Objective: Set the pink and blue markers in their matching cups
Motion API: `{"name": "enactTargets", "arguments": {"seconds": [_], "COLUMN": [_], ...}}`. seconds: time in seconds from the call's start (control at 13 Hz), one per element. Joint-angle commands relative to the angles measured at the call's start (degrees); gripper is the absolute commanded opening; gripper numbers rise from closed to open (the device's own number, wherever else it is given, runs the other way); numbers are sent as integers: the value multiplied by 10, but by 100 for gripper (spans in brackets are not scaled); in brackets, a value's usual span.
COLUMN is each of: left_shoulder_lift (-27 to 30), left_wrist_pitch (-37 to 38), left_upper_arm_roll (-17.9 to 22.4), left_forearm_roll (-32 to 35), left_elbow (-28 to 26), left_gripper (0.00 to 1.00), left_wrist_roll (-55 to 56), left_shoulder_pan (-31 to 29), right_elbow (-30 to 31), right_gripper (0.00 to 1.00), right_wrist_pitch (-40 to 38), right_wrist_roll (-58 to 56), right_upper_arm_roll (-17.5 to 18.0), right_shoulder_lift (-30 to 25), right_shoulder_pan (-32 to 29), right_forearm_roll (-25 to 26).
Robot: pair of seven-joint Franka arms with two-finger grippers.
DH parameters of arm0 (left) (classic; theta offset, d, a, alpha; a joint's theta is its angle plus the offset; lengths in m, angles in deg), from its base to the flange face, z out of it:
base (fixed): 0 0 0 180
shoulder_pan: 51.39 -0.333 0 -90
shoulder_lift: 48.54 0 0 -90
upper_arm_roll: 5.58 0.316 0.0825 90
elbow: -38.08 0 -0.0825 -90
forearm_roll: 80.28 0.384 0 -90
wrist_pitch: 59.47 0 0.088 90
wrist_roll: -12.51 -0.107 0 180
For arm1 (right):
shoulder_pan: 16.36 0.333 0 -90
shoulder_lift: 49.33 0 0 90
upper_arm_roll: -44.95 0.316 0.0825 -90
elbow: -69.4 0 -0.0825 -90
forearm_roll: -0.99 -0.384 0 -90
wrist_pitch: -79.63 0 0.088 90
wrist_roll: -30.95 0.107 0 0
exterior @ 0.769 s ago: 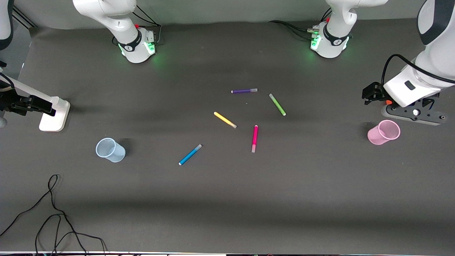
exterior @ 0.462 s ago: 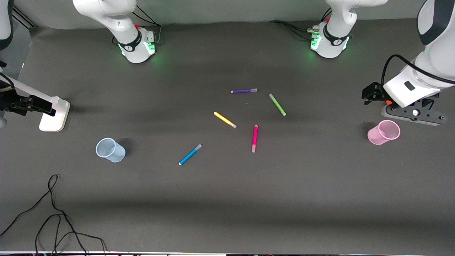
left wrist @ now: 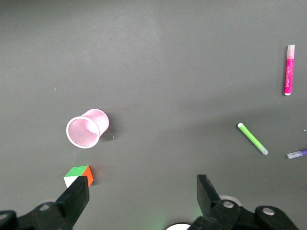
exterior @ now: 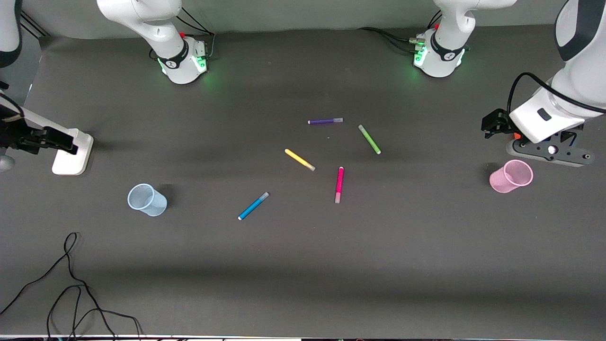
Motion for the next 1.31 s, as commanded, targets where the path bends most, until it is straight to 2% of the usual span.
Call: {"name": "enactTargets", "arguments": {"seconds": [0.0,0.23,0.38,0.62,0.85,1.08,1.23], "left_shoulder_lift": [-3,-7,-14,-46,-86,-126,-158], "left_wrist_pitch": [15,17,9,-42,-105,-140,-160], "left_upper_arm_roll": [-1,-2,-2,-22,-43,-43,-43], "left_forearm_roll": [-3,-6,-43,-84,-88,-79,-76], "left_elbow": [11,12,12,13,12,12,12], "left_gripper": [99,99,96,95,95,95,95], "left_wrist_roll": [-4,-2,18,87,159,218,221], "left_shoulder_pan": [0,2,7,19,39,79,86], "right_elbow": [26,30,31,29,28,27,25], "right_gripper": [100,100,100,100,100,100,100], "right_wrist_pitch": [0,0,1,15,44,70,101], "right_wrist_roll": [59,146,234,384,535,678,712], "right_upper_arm_roll": [3,3,3,3,3,4,8], "right_shoulder_lift": [-20,-22,-20,-11,11,39,61], "right_shoulder_pan": [32,79,122,193,241,252,253], "right_forearm_roll": [3,-13,-15,-15,-27,-50,-59]}}
